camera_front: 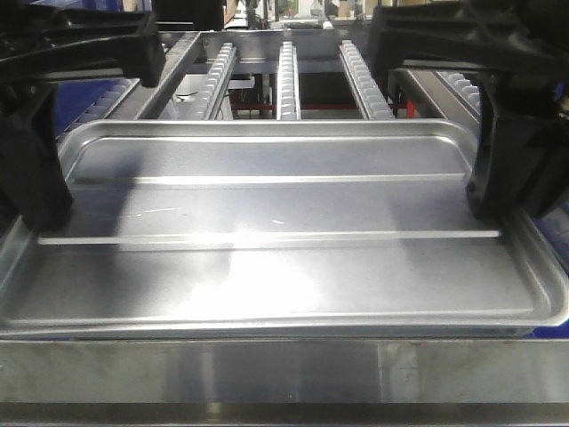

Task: Grab silver tray and place in blue box
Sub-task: 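Lift the silver tray off the rack with both grippers, then hold the tray level in both grippers while the base drives away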

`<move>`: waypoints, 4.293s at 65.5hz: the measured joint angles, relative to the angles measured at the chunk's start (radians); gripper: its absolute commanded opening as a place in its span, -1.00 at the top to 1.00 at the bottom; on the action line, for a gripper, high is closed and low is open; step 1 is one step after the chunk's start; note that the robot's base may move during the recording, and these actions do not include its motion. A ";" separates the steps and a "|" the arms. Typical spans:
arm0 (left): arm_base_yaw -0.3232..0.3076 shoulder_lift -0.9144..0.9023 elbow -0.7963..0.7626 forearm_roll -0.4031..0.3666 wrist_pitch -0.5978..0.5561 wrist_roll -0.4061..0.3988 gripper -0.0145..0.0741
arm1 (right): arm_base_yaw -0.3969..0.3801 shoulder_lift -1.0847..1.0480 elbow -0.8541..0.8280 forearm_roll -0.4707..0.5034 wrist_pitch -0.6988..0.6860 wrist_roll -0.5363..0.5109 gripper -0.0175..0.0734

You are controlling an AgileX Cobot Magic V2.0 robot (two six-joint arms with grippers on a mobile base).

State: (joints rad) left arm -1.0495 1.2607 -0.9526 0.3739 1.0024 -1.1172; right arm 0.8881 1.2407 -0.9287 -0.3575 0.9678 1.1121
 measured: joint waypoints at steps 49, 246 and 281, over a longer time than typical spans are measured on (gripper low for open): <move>0.000 0.000 0.000 0.000 0.000 0.000 0.69 | 0.000 0.000 0.000 -0.002 -0.002 0.000 0.49; 0.001 0.000 0.000 -0.002 0.000 0.000 0.69 | 0.000 -0.001 0.000 -0.002 0.001 0.000 0.49; 0.001 0.000 0.000 -0.002 0.000 0.000 0.69 | 0.000 -0.002 0.000 -0.002 0.001 0.000 0.49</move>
State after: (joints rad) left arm -1.0487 1.2607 -0.9526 0.3720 1.0027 -1.1172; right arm 0.8881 1.2384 -0.9287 -0.3590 0.9690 1.1121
